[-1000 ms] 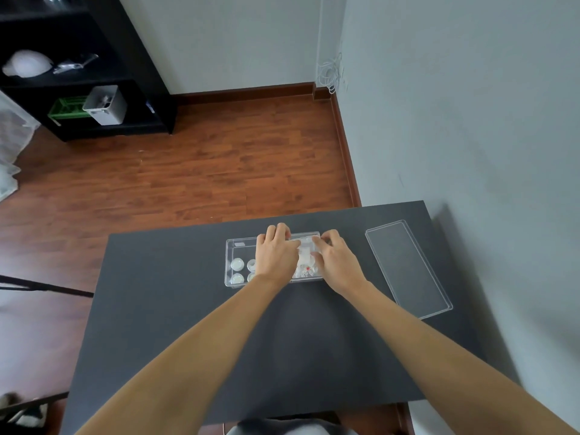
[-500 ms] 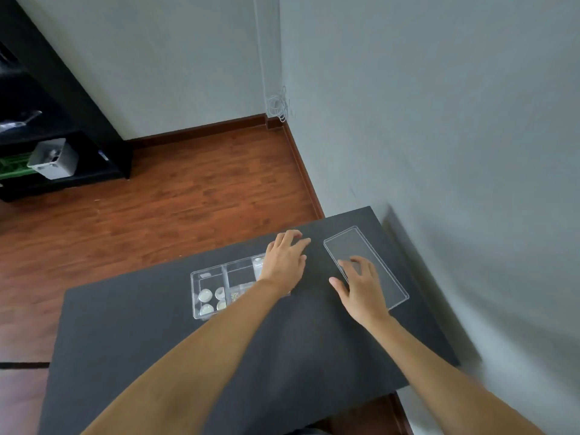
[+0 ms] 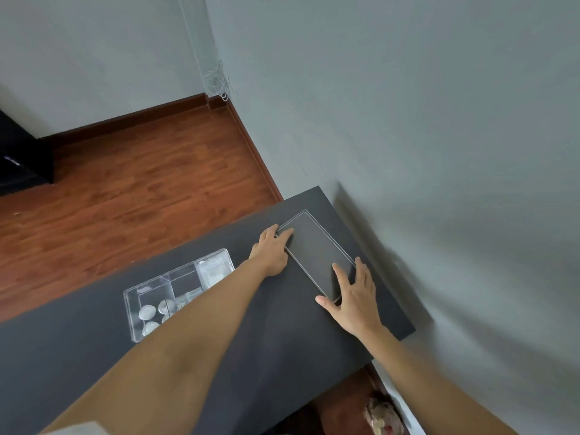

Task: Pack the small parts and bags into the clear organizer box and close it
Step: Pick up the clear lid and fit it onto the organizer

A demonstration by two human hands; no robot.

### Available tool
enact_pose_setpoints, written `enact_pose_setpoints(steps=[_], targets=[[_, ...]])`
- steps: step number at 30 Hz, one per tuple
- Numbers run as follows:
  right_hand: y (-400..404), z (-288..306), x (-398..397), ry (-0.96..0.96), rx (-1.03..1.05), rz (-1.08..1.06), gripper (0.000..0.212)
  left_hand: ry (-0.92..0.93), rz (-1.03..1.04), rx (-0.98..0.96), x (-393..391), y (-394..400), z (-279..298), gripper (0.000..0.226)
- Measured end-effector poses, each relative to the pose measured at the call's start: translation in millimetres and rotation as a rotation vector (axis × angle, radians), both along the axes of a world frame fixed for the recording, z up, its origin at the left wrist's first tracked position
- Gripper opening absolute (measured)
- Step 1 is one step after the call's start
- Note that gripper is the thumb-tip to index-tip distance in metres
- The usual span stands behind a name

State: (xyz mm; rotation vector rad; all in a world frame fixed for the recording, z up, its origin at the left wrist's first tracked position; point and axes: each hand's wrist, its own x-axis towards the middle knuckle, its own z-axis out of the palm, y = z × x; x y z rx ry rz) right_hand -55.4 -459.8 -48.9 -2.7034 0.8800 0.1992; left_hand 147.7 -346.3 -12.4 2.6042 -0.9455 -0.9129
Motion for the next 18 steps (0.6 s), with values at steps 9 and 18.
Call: enact_pose_setpoints(steps=[9,18], targets=[[-13,19,0,-0.152,0.275,-0.047,0.069,-0.037,0.086,-0.143,3,6,14,0.077],[-27,87,33,-0.452,0.669,-0.115,0.038,-0.021,0.415,-0.500,38,44,67,0.025]])
